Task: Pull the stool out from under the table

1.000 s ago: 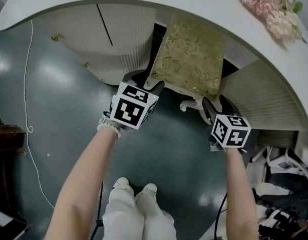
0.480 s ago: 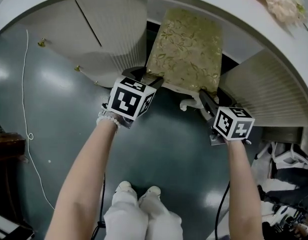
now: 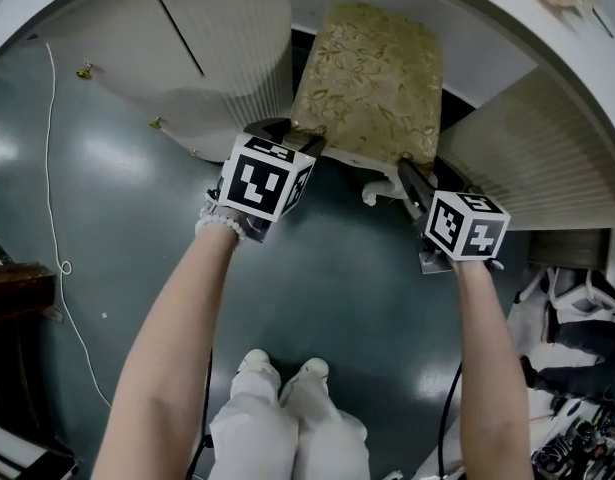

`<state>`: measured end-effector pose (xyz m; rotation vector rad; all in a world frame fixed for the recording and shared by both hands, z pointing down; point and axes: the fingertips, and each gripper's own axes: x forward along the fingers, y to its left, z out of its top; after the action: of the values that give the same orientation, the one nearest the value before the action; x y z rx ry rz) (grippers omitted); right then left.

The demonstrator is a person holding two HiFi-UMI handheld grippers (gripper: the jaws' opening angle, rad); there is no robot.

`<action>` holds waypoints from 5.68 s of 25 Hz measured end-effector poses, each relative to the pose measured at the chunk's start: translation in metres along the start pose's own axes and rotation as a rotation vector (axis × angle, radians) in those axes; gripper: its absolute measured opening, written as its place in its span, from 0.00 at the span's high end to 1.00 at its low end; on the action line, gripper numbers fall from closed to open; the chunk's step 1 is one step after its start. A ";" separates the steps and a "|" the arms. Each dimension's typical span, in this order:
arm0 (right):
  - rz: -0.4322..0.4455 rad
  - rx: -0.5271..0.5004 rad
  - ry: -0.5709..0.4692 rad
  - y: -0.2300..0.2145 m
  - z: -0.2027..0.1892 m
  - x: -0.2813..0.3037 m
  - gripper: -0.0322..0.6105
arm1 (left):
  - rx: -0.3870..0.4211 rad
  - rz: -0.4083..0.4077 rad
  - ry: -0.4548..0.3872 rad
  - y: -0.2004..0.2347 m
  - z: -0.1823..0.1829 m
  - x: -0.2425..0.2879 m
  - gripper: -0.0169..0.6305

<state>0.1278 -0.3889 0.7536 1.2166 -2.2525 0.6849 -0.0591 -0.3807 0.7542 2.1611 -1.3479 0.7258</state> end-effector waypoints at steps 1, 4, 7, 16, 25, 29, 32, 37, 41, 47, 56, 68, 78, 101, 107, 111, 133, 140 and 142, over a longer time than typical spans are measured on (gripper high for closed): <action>0.002 0.004 0.004 0.000 0.000 -0.001 0.53 | 0.000 -0.003 0.006 0.000 0.001 -0.001 0.59; 0.005 0.015 0.016 0.004 -0.004 -0.005 0.53 | -0.002 -0.010 0.027 -0.002 -0.004 -0.007 0.59; 0.001 0.013 0.035 0.017 -0.017 -0.016 0.53 | -0.002 -0.012 0.048 -0.008 -0.019 -0.020 0.59; 0.007 0.018 0.113 0.048 -0.059 -0.053 0.53 | 0.001 -0.022 0.142 -0.033 -0.064 -0.061 0.60; 0.012 0.032 0.180 0.074 -0.092 -0.086 0.53 | -0.003 -0.026 0.208 -0.053 -0.098 -0.096 0.60; 0.015 0.034 0.216 0.089 -0.114 -0.106 0.53 | -0.001 -0.032 0.244 -0.067 -0.122 -0.116 0.61; 0.015 0.031 0.246 0.102 -0.132 -0.121 0.53 | 0.001 -0.038 0.271 -0.077 -0.141 -0.133 0.61; 0.021 0.050 0.286 0.111 -0.140 -0.132 0.53 | 0.002 -0.048 0.318 -0.082 -0.148 -0.145 0.62; 0.024 0.054 0.306 0.123 -0.155 -0.147 0.54 | 0.026 -0.044 0.326 -0.089 -0.161 -0.159 0.62; 0.021 0.051 0.341 0.140 -0.178 -0.169 0.54 | 0.012 -0.052 0.350 -0.105 -0.187 -0.184 0.63; 0.019 0.067 0.391 0.170 -0.216 -0.206 0.54 | 0.035 -0.072 0.412 -0.127 -0.224 -0.224 0.63; 0.025 0.067 0.470 0.208 -0.262 -0.250 0.54 | 0.023 -0.116 0.496 -0.156 -0.276 -0.275 0.65; 0.038 0.068 0.525 0.229 -0.287 -0.275 0.55 | 0.017 -0.129 0.560 -0.171 -0.303 -0.304 0.66; -0.072 0.052 0.466 0.222 -0.225 -0.323 0.86 | -0.096 -0.063 0.519 -0.179 -0.248 -0.352 0.95; -0.069 0.034 0.393 0.231 -0.166 -0.345 0.88 | -0.109 -0.077 0.412 -0.172 -0.182 -0.376 0.95; -0.068 0.013 0.321 0.234 -0.122 -0.361 0.88 | -0.055 -0.073 0.325 -0.163 -0.135 -0.392 0.95; -0.059 -0.141 -0.198 0.279 0.143 -0.482 0.88 | 0.142 -0.076 -0.283 -0.178 0.174 -0.523 0.95; -0.042 -0.221 -0.315 0.296 0.198 -0.508 0.88 | 0.178 -0.094 -0.368 -0.188 0.214 -0.557 0.95; -0.043 -0.230 -0.339 0.300 0.208 -0.516 0.88 | 0.177 -0.091 -0.384 -0.189 0.219 -0.567 0.95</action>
<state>0.0844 -0.0608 0.2155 1.3401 -2.4831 0.2043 -0.0581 -0.0792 0.1937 2.5831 -1.3989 0.4209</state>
